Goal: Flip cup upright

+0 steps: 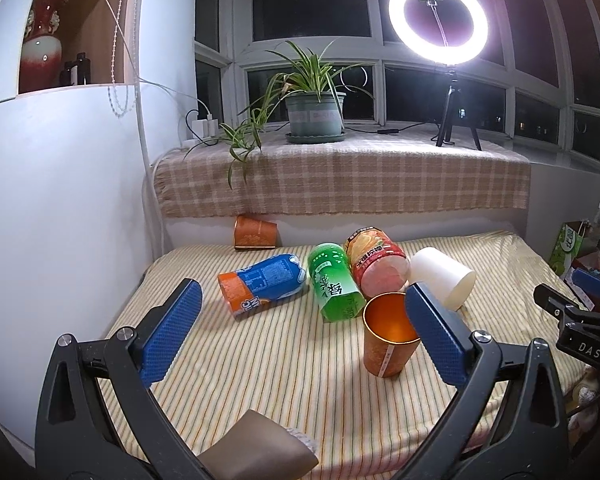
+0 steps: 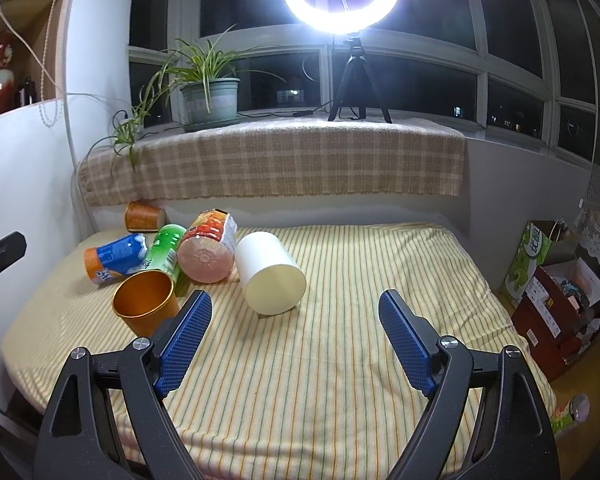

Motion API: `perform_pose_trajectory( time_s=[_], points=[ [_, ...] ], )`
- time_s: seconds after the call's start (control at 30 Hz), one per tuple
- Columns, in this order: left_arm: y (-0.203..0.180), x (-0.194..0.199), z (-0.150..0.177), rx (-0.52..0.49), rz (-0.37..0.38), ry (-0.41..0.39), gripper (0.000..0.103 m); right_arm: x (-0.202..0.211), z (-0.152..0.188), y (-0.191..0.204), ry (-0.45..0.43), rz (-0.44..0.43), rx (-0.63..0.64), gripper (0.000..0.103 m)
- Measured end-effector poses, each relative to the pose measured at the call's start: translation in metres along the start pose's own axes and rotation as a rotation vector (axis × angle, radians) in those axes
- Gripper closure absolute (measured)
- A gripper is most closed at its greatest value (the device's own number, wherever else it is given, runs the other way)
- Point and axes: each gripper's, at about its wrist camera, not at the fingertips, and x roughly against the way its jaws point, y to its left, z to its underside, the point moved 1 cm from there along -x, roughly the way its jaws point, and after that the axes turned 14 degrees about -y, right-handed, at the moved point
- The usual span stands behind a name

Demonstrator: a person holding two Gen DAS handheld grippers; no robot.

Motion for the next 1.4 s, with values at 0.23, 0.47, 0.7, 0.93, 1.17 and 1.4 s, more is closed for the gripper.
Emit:
perform_pose_trajectory(
  time_s=[0.23,0.47,0.7,0.93,1.17,1.4],
  points=[
    [-0.0007,0.0009,-0.0012,-0.003,-0.003,-0.005,0.000,-0.0004,0.0014,-0.0002,0.007,0.001,-0.004,0.017],
    [-0.0008,0.0009,-0.0018,-0.004,-0.003,-0.004,0.000,-0.0021,0.0019,-0.0009,0.011,0.005,-0.008,0.017],
    [-0.0002,0.0008,-0.0016,-0.005,-0.007,-0.004,0.000,-0.0037,0.0037,-0.0023,0.018,0.007,-0.015,0.017],
    [0.0004,-0.0016,-0.0050,-0.012,-0.012,-0.001,0.000,-0.0045,0.0049,-0.0015,0.022,0.007,-0.013,0.017],
    [0.0005,-0.0021,-0.0043,-0.011,-0.012,0.000,0.000,-0.0055,0.0056,-0.0016,0.024,0.008,-0.014,0.017],
    [0.0011,-0.0041,-0.0036,-0.008,-0.010,0.003,0.000,-0.0077,0.0085,-0.0021,0.032,0.010,-0.011,0.017]
  ],
)
